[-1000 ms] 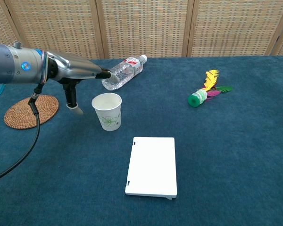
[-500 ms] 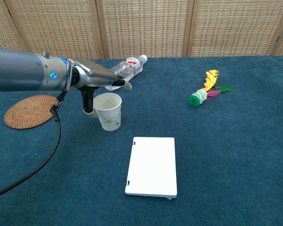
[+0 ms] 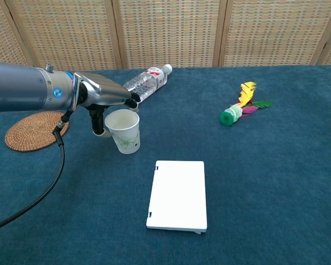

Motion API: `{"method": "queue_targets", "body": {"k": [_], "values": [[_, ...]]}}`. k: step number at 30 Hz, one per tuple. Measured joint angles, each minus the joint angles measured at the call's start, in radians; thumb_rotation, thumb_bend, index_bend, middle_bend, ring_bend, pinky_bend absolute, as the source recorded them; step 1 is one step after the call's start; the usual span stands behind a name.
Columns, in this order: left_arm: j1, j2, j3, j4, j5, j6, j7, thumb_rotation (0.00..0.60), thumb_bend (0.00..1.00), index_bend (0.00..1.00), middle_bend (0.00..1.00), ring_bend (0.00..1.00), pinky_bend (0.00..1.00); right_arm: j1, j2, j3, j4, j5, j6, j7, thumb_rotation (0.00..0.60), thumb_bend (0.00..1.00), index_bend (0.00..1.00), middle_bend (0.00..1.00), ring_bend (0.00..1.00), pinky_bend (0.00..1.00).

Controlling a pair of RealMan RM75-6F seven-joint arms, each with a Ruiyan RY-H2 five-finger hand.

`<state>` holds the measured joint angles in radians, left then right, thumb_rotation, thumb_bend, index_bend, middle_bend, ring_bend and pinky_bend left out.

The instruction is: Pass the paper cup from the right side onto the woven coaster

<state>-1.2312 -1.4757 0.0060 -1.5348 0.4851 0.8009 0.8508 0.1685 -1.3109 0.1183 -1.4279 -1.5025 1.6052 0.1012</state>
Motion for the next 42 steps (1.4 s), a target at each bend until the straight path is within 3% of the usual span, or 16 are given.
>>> {"method": "queue_targets", "body": {"k": [13,25,33,42], "values": [[0.021,0.027,0.009,-0.012,0.033,0.026,-0.054,0.6,0.37,0.28,0.0,0.0,0.0,-0.006,0.001,0.006,-0.006,-0.012,-0.003,-0.002,0.6,0.08,0.03,0.0,0.0,0.0],[0.108,0.202,0.027,-0.03,0.081,0.06,-0.157,0.6,0.37,0.28,0.0,0.0,0.0,-0.009,0.003,0.009,-0.014,-0.02,-0.009,-0.01,0.6,0.08,0.03,0.0,0.0,0.0],[0.218,0.264,0.061,0.064,0.129,0.033,-0.285,0.6,0.37,0.28,0.0,0.0,0.0,-0.007,-0.001,0.005,-0.026,-0.034,-0.012,-0.042,0.6,0.08,0.03,0.0,0.0,0.0],[0.298,0.242,0.07,0.223,0.178,-0.051,-0.387,0.6,0.37,0.28,0.0,0.0,0.0,-0.004,-0.006,0.004,-0.026,-0.029,-0.034,-0.066,0.6,0.08,0.03,0.0,0.0,0.0]]}}
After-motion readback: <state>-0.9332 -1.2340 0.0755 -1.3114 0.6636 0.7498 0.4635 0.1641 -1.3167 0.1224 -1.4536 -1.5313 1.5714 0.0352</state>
